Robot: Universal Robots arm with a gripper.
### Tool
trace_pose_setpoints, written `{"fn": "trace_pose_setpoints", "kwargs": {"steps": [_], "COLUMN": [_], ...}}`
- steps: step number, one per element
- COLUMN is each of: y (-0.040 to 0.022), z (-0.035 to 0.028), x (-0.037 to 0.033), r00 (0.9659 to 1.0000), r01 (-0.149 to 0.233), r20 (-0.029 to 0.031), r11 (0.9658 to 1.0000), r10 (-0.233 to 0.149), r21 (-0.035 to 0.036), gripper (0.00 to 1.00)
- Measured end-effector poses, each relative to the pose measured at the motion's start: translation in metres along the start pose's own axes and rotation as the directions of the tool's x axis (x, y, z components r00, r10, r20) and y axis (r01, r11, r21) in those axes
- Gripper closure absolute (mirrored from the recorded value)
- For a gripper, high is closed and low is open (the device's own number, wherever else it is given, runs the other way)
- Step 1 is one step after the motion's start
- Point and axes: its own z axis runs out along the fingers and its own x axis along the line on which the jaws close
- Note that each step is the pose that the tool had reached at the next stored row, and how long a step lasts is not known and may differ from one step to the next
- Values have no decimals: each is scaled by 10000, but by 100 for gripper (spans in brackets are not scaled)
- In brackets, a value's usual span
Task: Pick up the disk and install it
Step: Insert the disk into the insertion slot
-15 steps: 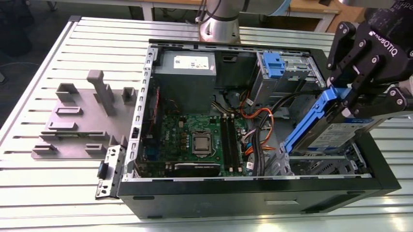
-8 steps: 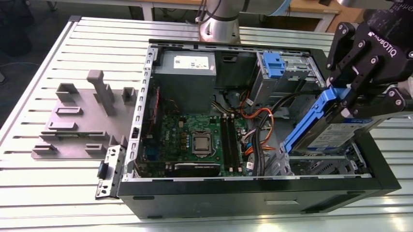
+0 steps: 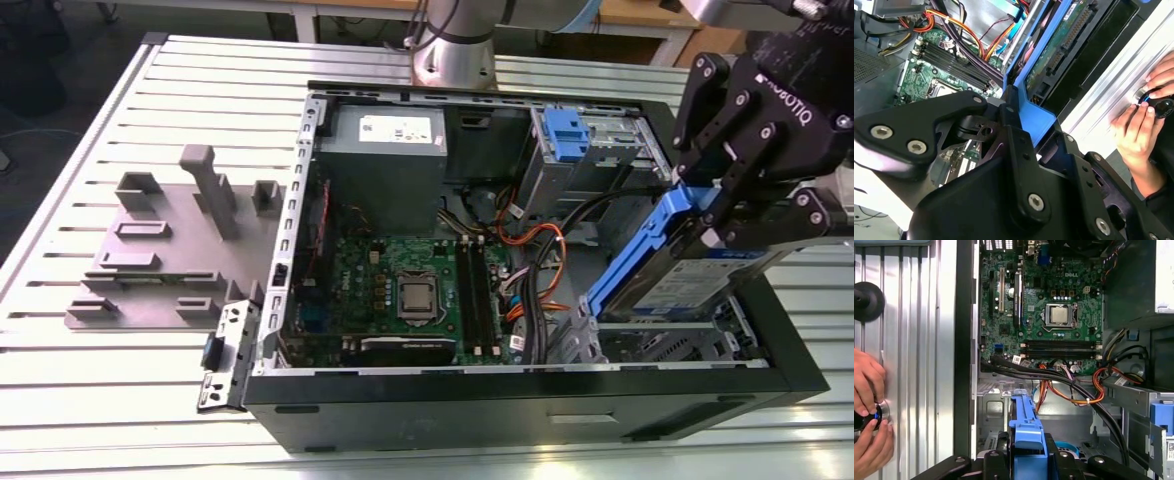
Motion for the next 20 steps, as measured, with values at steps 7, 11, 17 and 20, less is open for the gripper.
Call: {"fn": "trace_pose_setpoints", "kwargs": {"steps": [7,11,17,20], "y": [-3,-7,-12,-13], "z": [60,95,143,149], "x": [0,0,0,0], "r00": [10000,10000,10000,10000], "r01": [0,0,-2,-1], "r20": [2,2,1,1], "r11": [10000,10000,10000,10000], "r10": [0,0,2,1], "r21": [-1,-3,-6,-6], "gripper": [64,64,64,64]}}
